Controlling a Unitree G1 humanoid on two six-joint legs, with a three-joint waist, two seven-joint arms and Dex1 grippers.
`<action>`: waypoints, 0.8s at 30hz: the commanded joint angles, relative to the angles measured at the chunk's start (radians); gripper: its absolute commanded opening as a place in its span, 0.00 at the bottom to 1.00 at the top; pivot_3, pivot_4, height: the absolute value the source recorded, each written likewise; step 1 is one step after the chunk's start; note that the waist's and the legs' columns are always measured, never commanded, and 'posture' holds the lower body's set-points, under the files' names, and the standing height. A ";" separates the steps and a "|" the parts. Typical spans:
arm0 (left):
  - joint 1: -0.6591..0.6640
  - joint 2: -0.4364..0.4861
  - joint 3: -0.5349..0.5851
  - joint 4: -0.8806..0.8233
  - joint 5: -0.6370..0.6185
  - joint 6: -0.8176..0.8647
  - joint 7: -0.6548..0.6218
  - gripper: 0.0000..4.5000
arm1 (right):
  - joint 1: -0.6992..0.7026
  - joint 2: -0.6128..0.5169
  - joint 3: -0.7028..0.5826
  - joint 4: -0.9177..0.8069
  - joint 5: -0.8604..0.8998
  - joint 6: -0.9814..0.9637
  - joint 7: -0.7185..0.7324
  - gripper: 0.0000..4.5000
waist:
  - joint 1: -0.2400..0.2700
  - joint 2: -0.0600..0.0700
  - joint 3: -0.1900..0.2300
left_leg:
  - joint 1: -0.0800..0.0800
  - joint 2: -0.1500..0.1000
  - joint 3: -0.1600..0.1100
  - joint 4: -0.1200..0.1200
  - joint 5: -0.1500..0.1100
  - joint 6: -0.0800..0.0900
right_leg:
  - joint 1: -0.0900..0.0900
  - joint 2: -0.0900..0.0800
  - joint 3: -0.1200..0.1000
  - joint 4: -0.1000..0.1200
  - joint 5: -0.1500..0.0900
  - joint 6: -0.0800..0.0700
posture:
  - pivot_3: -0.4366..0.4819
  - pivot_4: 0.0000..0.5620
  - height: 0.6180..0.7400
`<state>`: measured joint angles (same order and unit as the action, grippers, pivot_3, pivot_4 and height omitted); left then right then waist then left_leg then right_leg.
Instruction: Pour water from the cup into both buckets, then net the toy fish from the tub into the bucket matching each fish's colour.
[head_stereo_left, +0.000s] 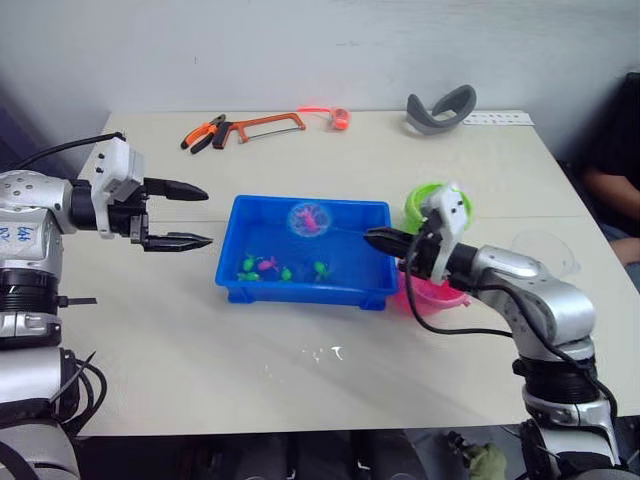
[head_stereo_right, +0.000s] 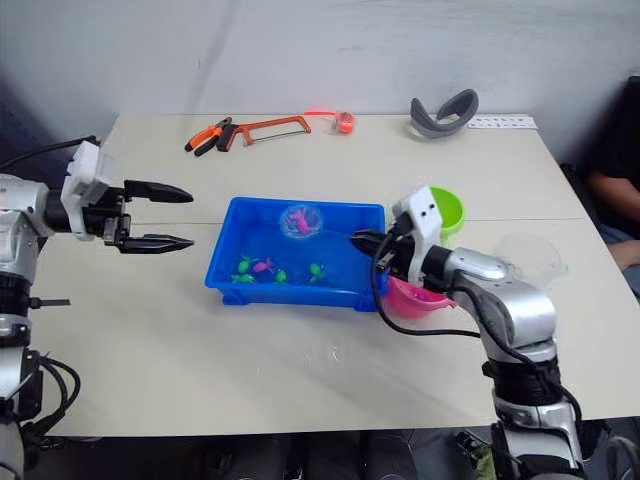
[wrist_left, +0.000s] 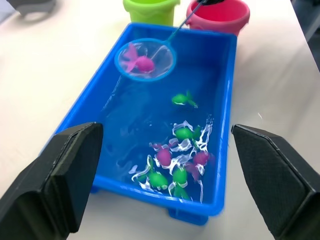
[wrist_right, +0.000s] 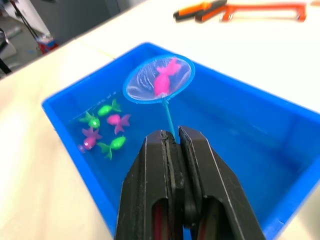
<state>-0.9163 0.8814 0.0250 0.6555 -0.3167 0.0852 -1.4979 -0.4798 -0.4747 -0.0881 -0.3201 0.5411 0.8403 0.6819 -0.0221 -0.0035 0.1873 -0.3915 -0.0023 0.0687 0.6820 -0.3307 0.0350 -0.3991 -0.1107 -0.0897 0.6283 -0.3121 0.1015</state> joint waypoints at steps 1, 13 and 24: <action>-0.050 -0.019 0.018 0.020 -0.011 0.014 -0.021 0.99 | 0.048 -0.005 0.002 -0.033 -0.017 -0.097 0.010 0.00 | -0.001 0.000 0.000 | 0.000 0.000 0.000 0.000 0.000 0.000 | 0.000 0.000 0.000 0.000 0.000 0.000 | 0.48 0.27 1.00; -0.105 -0.094 0.006 0.005 -0.025 0.007 -0.062 0.99 | 0.163 -0.026 -0.005 -0.073 -0.029 -0.227 0.026 0.00 | 0.001 -0.001 0.000 | 0.000 -0.001 0.000 0.000 0.001 0.001 | 0.000 0.000 0.000 0.001 0.000 0.001 | 0.48 0.27 1.00; 0.014 -0.254 0.016 -0.330 -0.172 0.186 0.037 0.99 | 0.359 -0.162 -0.349 -0.370 0.229 -0.127 -0.022 0.00 | 0.025 -0.001 0.000 | 0.000 -0.002 -0.003 0.002 0.001 0.002 | 0.004 -0.002 0.000 -0.001 0.001 0.002 | 0.48 0.27 1.00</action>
<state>-0.9187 0.6619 0.0252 0.4528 -0.4319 0.2204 -1.4963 -0.1674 -0.5934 -0.3013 -0.5962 0.6929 0.6990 0.6753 0.0030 -0.0045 0.1877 -0.3912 -0.0040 0.0659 0.6844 -0.3295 0.0370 -0.3954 -0.1129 -0.0898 0.6276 -0.3110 0.1036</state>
